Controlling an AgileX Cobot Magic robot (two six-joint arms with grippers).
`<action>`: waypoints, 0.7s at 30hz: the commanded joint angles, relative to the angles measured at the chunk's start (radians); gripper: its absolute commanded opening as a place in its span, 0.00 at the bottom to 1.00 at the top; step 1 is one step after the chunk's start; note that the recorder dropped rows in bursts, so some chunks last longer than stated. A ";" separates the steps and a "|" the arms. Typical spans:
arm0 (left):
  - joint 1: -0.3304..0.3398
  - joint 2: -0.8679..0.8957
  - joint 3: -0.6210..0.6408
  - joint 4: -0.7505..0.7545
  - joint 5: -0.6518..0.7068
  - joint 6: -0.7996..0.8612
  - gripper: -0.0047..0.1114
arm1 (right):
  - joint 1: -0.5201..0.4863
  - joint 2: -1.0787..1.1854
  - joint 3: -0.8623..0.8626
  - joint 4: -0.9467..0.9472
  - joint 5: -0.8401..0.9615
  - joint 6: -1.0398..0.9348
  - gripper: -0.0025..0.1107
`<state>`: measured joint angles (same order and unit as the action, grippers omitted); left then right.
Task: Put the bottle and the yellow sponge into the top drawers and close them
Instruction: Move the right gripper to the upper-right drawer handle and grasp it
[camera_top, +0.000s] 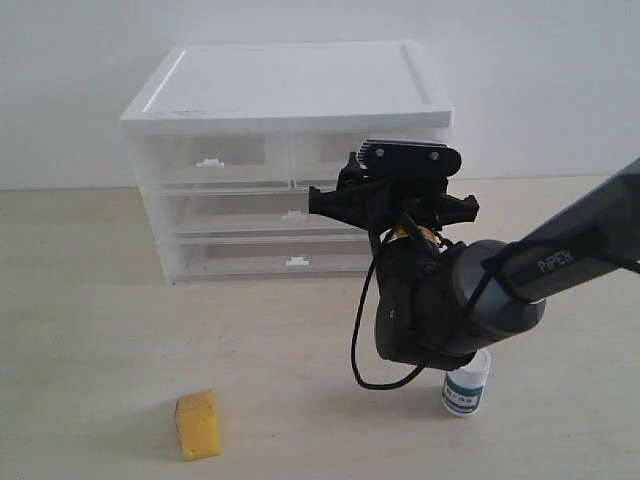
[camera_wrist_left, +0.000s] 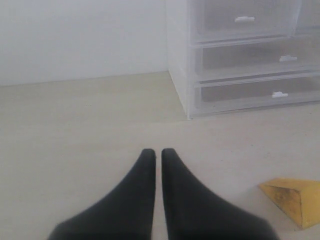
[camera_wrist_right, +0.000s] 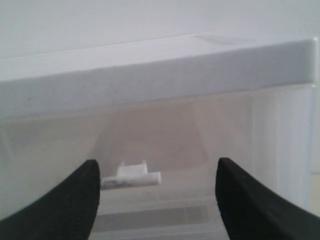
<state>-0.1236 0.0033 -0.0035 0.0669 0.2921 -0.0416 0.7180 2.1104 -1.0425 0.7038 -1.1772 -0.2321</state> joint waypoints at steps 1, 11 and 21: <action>-0.005 -0.003 0.004 -0.007 0.001 -0.006 0.08 | -0.022 -0.002 -0.025 -0.034 0.024 -0.003 0.56; -0.005 -0.003 0.004 -0.007 0.001 -0.006 0.08 | -0.040 0.043 -0.077 -0.066 0.092 -0.014 0.55; -0.005 -0.003 0.004 -0.007 0.001 -0.006 0.08 | -0.032 0.045 -0.074 -0.074 0.117 -0.032 0.02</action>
<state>-0.1236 0.0033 -0.0035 0.0669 0.2921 -0.0416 0.7105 2.1423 -1.0852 0.6791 -1.1468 -0.2501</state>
